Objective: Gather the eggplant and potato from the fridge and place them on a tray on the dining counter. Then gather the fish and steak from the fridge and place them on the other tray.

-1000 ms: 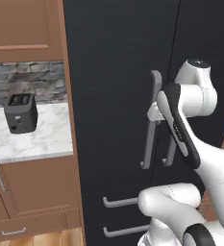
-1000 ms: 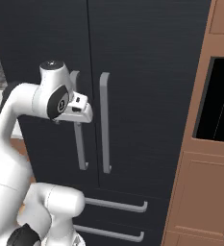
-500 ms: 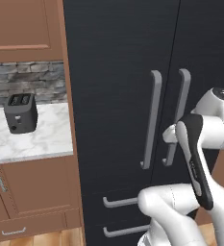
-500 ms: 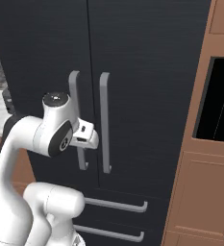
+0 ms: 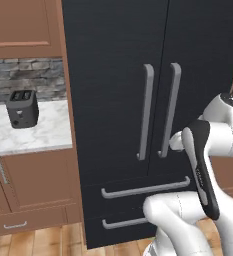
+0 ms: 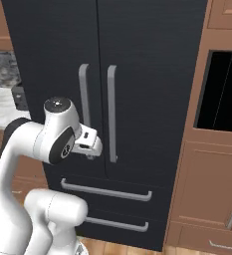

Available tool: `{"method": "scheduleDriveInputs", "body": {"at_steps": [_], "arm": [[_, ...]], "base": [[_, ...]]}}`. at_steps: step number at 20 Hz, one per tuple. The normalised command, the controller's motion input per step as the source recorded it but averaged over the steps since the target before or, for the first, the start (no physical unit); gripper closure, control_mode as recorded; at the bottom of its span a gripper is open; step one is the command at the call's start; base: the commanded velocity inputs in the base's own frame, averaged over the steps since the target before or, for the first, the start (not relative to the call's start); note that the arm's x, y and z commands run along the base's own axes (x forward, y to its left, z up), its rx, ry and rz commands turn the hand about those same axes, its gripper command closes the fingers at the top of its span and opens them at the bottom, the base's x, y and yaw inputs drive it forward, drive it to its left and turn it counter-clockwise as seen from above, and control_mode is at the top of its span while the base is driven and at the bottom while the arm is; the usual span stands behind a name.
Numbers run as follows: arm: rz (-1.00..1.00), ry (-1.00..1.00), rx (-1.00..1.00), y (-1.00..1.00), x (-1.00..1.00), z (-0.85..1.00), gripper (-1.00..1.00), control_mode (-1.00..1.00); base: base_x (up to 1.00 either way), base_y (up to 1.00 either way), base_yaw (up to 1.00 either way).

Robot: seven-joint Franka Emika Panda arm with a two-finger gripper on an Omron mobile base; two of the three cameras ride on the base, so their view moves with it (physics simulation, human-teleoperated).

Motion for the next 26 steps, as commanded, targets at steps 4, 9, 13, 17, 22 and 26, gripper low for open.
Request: {"method": "scheduleDriveInputs", "body": {"at_steps": [4, 9, 13, 17, 22, 26], "arm": [[0.00, 0.00, 0.00, 0.00, 0.00, 0.00, -1.00, 1.00], [0.00, 0.00, 0.00, 0.00, 0.00, 0.00, -1.00, 1.00], [0.00, -0.26, 0.00, 0.00, 0.14, 0.09, -1.00, -1.00], [-0.01, -0.22, 0.00, -0.18, 0.79, 0.22, -1.00, -1.00], [-0.07, 0.07, 0.04, -0.29, 1.00, 0.38, -1.00, -1.00], [0.00, -0.15, 0.00, -0.13, 0.82, 0.20, -1.00, -1.00]], "base": [[-0.67, -0.34, 0.00], [-0.19, -0.17, 0.00], [0.00, 0.00, 0.00], [0.00, 0.00, 0.00], [0.00, 0.00, 0.00], [0.00, 0.00, 0.00]]}}
